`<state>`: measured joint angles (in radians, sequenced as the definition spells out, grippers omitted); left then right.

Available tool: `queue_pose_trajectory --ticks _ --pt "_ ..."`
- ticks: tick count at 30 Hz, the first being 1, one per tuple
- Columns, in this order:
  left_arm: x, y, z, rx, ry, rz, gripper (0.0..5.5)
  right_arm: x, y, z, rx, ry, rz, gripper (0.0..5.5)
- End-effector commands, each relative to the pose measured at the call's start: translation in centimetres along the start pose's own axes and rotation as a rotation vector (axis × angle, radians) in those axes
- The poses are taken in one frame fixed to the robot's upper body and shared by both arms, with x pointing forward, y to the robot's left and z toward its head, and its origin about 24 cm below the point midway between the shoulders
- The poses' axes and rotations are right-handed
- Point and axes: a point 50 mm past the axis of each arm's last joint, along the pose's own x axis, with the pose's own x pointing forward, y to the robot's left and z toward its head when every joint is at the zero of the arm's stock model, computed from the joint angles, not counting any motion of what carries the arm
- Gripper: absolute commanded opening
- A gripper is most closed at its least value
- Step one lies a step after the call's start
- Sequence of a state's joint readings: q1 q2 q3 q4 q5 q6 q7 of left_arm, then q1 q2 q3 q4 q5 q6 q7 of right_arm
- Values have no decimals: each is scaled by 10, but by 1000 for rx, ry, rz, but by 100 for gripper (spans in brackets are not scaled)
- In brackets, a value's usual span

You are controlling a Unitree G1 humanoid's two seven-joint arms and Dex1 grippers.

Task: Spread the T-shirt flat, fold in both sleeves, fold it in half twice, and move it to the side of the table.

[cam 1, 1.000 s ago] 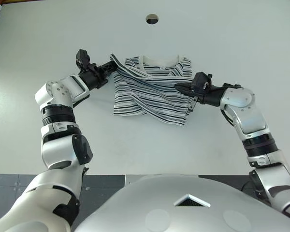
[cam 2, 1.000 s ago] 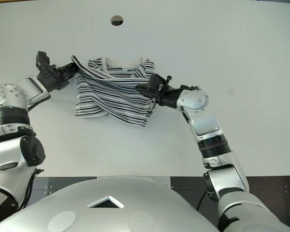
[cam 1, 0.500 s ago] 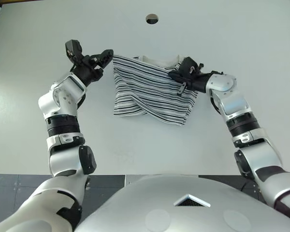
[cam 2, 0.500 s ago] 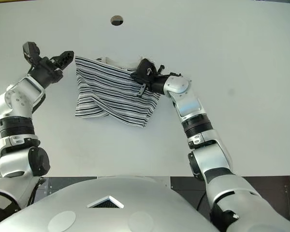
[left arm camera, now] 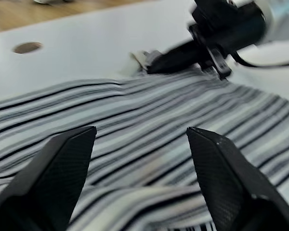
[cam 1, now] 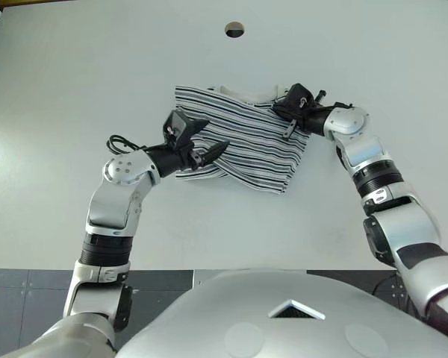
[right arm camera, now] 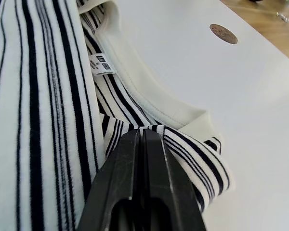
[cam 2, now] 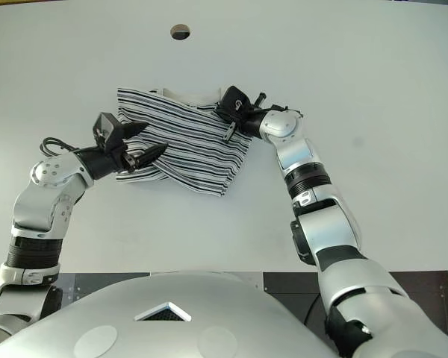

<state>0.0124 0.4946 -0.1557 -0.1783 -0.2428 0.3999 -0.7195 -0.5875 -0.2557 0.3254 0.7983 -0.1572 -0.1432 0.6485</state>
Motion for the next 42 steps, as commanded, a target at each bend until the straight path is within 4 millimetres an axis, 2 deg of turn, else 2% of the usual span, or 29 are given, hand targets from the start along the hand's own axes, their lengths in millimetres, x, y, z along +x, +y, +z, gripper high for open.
queue_pose_trajectory --ticks 1,4,7,9,11,13,14,18,20,25,31,38,42 --pt "-9 -8 -11 113 88 -46 349 -8 9 -20 -120 90 29 10" --pt "-15 -6 -3 212 47 -26 326 -8 10 -19 -141 69 19 10" --pt "-19 -1 14 243 -72 14 276 -7 10 -15 -149 41 7 10" --pt "-25 0 19 258 -113 24 239 -8 7 -8 -167 1 -18 10" --pt "-33 1 21 259 -133 32 204 -12 0 7 -168 -92 -58 10" --pt "-40 2 19 259 -130 30 204 -18 -2 21 -173 -173 -69 10" --pt "-43 1 17 266 -119 25 183 -21 0 27 -181 -210 -59 10" --pt "-50 5 5 329 -53 49 116 -37 17 48 -231 -320 14 10" --pt "-53 9 -3 344 -14 67 76 -44 30 52 -254 -331 81 10" --pt "-54 12 -27 354 121 47 12 -60 59 32 -300 -218 302 10" --pt "-55 6 -45 357 242 -33 12 -69 73 16 -317 -111 447 10" --pt "-53 17 -52 437 382 -79 12 -88 79 -18 -423 141 615 10" --pt "-51 33 -49 529 467 -99 12 -106 88 -29 -450 234 741 10"
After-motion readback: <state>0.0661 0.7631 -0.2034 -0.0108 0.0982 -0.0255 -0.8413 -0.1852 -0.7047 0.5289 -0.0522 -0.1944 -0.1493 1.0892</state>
